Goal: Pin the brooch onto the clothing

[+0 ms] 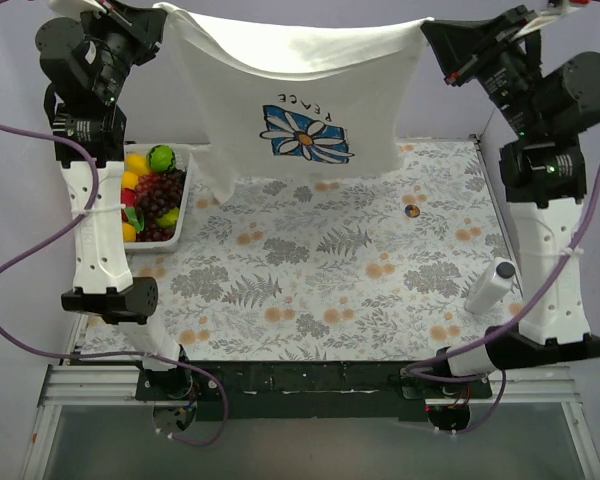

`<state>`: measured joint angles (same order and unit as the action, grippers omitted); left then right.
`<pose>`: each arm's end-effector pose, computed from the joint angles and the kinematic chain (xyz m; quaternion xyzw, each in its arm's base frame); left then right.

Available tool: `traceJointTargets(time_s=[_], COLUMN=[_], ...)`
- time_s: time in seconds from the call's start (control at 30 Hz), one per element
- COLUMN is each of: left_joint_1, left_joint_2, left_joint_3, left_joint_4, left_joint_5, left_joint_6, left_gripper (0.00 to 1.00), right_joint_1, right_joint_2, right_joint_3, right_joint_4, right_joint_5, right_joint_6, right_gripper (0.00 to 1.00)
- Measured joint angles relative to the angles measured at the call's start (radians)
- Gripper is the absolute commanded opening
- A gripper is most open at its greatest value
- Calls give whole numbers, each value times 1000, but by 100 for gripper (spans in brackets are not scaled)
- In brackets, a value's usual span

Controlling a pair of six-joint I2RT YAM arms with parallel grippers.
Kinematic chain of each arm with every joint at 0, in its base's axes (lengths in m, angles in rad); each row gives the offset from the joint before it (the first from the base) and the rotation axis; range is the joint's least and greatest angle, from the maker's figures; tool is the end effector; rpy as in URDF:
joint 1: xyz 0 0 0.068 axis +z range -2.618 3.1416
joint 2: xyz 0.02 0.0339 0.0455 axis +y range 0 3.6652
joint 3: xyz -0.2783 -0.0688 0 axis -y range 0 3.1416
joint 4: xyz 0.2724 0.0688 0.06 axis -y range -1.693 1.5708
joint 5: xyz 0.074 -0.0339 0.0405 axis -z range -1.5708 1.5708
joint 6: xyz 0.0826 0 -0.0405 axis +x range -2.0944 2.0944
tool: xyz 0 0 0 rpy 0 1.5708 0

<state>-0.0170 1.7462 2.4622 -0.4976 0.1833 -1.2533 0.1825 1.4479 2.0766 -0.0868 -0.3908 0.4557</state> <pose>0.3859 -0.0216 0.6452 -0.3030 0.5493 -0.5069 0.5912 0.2891 0.0853 0.6760 -0.1017 0.5012 0.3586 0.7809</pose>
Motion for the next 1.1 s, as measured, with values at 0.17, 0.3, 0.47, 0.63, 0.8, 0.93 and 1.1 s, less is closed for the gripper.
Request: traceJointTargets(time_s=[0.17, 0.3, 0.47, 0.63, 0.8, 0.93, 1.1], left_joint_1=[-1, -1, -1, -1, -1, -1, 0], left_joint_2=[-114, -211, -302, -332, -266, -157, -19], left_joint_3=[-32, -85, -129, -154, -159, -159, -157], left_joint_4=[24, 26, 27, 26, -5, -47, -80], left_joint_5=[15, 17, 24, 34, 55, 74, 88], left_joint_6=[12, 29, 42, 45, 45, 45, 41], left_gripper=[0, 0, 0, 0, 0, 0, 0], right_joint_1=[0, 0, 0, 0, 0, 0, 0], right_joint_2=[-159, -272, -330, -330, -302, -242, -85], right_joint_3=[-66, -197, -259, -274, -311, -341, -336], right_joint_4=[65, 135, 151, 141, 141, 141, 135], right_joint_5=[3, 1, -5, 0, 9, 13, 18], right_joint_6=[-15, -17, -23, -45, -63, -68, -67], right_gripper=[1, 1, 1, 1, 1, 1, 1])
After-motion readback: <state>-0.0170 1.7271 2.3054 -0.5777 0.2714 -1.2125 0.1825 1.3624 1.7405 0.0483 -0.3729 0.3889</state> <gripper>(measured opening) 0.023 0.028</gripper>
